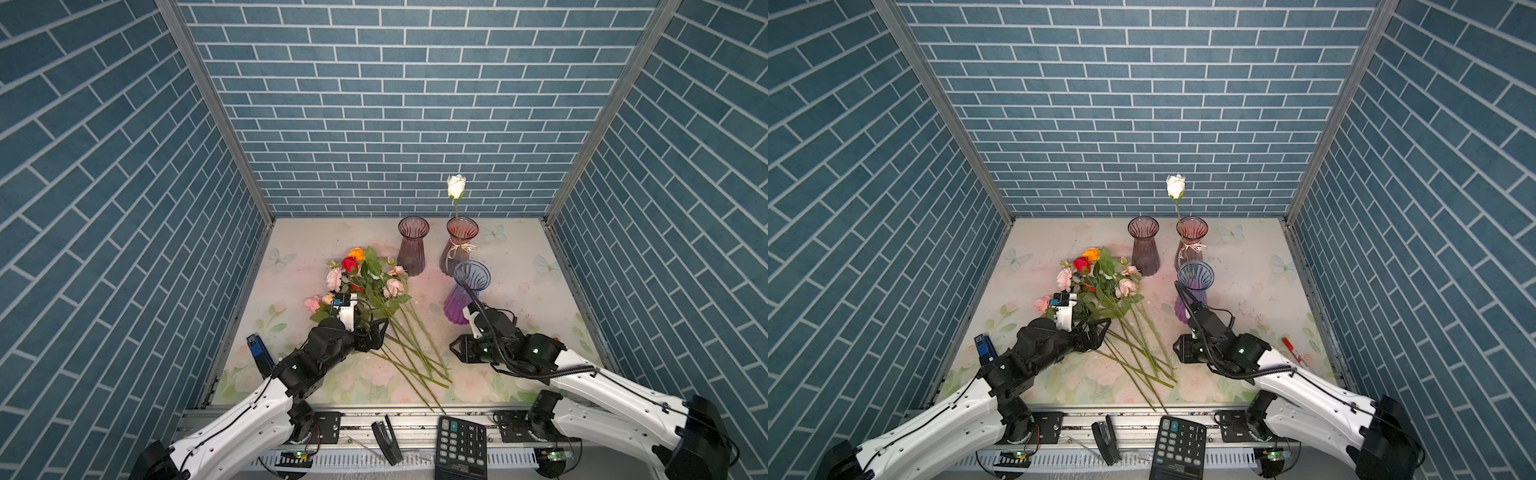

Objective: Arrange the flowers into the vase
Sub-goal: 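Release the white rose into the blue-purple vase and lower the left gripper to the flowers, then grasp the flower stems with the left gripper while the right gripper reaches to the stems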

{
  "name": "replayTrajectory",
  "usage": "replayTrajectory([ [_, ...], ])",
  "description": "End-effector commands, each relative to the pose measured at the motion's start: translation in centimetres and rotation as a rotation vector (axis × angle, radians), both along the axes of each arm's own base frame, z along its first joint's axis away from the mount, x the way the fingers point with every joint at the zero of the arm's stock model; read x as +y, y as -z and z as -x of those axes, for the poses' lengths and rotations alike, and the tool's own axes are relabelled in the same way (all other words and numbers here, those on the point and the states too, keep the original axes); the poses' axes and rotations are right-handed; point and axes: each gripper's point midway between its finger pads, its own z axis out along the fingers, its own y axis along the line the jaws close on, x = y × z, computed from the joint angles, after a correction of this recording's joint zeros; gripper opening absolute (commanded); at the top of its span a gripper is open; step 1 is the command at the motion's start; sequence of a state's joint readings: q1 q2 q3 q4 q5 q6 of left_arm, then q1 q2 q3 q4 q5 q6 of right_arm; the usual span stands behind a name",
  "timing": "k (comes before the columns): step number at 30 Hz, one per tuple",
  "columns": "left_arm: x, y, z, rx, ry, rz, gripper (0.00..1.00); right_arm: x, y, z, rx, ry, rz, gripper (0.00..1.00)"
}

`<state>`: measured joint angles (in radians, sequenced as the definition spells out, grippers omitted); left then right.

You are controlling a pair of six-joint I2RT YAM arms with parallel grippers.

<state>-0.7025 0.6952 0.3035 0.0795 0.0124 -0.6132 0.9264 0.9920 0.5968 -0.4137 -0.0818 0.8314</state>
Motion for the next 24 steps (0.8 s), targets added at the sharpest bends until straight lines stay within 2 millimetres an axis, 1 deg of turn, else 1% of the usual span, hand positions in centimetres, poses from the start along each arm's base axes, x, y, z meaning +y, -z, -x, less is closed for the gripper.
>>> replayTrajectory([
  [1, 0.6, 0.1, -0.3, -0.007, -0.031, 0.03, 1.0, 3.9, -1.8, -1.5, -0.044, -0.026, -0.05, 0.37],
  [3, 1.2, 0.1, -0.3, -0.005, -0.048, 0.048, 1.0, 5.4, -1.4, -1.9, -0.035, -0.058, -0.008, 0.37],
  [4, 1.5, 0.5, -0.4, 0.004, -0.057, 0.052, 0.99, 6.1, -1.2, -2.1, -0.034, -0.07, 0.013, 0.37],
  [5, 1.9, -0.2, -0.3, -0.016, -0.069, 0.084, 0.99, 6.8, -1.3, -2.5, -0.041, -0.081, 0.028, 0.36],
  [6, 2.2, -0.2, -0.3, -0.017, -0.078, 0.097, 0.98, 7.1, -1.1, -2.9, -0.049, -0.085, 0.049, 0.34],
  [11, 4.4, -0.1, 0.0, -0.033, -0.145, 0.169, 0.97, 8.3, -0.4, -5.8, -0.129, -0.098, 0.176, 0.33],
  [14, 5.4, 0.0, 0.1, -0.039, -0.177, 0.204, 0.96, 9.5, 0.5, -7.1, -0.151, -0.122, 0.214, 0.33],
  [19, 6.0, 0.2, 0.2, -0.037, -0.195, 0.213, 0.96, 12.1, 2.2, -7.8, -0.124, -0.165, 0.207, 0.34],
  [21, 6.0, 0.3, 0.1, -0.033, -0.194, 0.212, 0.96, 12.3, 2.9, -8.2, -0.122, -0.162, 0.217, 0.34],
  [24, 5.8, 0.5, -0.1, -0.016, -0.19, 0.206, 0.96, 12.0, 4.0, -8.7, -0.119, -0.153, 0.249, 0.33],
])
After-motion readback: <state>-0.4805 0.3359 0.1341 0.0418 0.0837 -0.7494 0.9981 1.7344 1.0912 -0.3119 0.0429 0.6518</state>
